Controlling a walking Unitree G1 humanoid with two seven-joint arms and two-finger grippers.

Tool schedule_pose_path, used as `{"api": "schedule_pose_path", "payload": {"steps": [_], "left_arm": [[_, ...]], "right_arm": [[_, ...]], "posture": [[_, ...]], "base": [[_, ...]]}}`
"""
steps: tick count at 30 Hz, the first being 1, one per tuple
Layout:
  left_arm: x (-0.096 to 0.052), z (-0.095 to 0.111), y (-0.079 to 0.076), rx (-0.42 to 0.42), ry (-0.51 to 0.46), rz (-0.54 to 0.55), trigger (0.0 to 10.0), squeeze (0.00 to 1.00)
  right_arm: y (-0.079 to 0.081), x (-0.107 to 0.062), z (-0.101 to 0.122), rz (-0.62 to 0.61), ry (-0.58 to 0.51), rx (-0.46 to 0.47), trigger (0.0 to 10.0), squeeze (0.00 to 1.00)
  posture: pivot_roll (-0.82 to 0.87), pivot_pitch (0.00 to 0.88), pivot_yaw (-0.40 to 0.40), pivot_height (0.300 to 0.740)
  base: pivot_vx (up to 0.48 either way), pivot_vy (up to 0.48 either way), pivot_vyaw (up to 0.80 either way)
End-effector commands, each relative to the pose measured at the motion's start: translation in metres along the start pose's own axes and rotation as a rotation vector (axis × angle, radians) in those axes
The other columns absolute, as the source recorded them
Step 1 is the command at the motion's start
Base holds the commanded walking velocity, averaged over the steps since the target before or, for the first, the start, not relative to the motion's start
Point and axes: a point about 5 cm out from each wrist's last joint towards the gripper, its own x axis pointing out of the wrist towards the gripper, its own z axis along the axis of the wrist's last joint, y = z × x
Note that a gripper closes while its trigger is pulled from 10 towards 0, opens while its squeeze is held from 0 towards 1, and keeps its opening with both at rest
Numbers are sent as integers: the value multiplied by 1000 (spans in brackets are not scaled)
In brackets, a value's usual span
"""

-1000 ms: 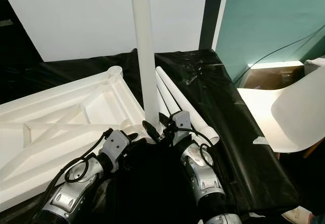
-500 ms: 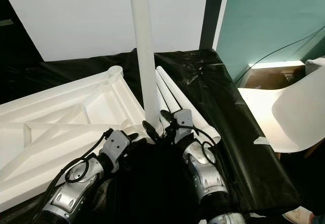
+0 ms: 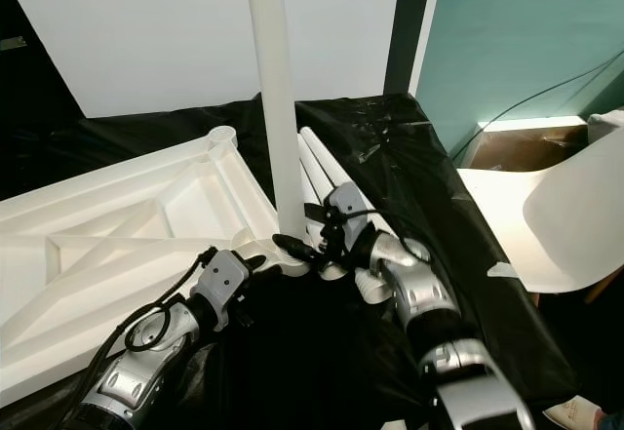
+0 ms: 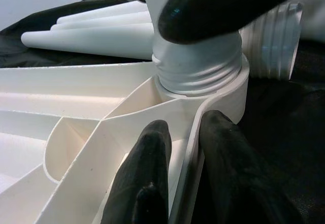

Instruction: Building children table

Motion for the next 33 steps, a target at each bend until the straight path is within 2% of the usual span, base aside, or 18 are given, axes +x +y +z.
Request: {"api": "schedule_pose_path", "payload": {"steps": [1, 2, 11, 18, 19, 22, 23, 25, 27, 33], "left_arm": [[-4, -27, -20, -45, 127, -114, 10000, 0], [-5, -27, -21, -46, 128, -111, 10000, 0], [-6, -28, -23, -55, 128, -104, 10000, 0], [-5, -28, -24, -56, 127, -111, 10000, 0], [-5, -28, -24, -55, 127, -112, 10000, 0], [-4, -27, -23, -53, 126, -114, 10000, 0], [-4, -27, -23, -53, 126, -114, 10000, 0], [-4, -27, -23, -51, 126, -116, 10000, 0], [-4, -27, -23, -50, 127, -117, 10000, 0], [-4, -27, -23, -47, 128, -124, 10000, 0]], "right_arm": [[3, 2, -5, 51, 31, 1, 3137, 0], [1, 3, -3, 63, 26, 10, 0, 0], [-10, 4, 6, 63, 9, 6, 0, 0], [2, -3, -12, -8, -23, 79, 0, 0], [5, -3, -15, -50, -47, 92, 0, 0], [16, -6, -21, -299, -160, 146, 0, 0], [16, -6, -21, -299, -160, 146, 0, 0], [22, -10, -23, -402, -200, 170, 0, 0], [24, -11, -24, -434, -210, 179, 0, 0], [28, -14, -22, -557, -241, 159, 0, 0]], "posture": [[183, 0, -7, 740], [186, 0, -8, 740], [188, 0, -11, 740], [175, 0, -7, 740], [173, 0, -6, 740], [169, 0, -2, 740], [169, 0, -2, 740], [166, 0, 0, 740], [166, 0, 0, 740], [153, 0, 6, 740]], "base": [[0, 0, 0], [0, 0, 0], [0, 0, 0], [0, 0, 0], [0, 0, 0], [0, 0, 0], [0, 0, 0], [0, 0, 0], [0, 0, 0], [0, 0, 0]]}}
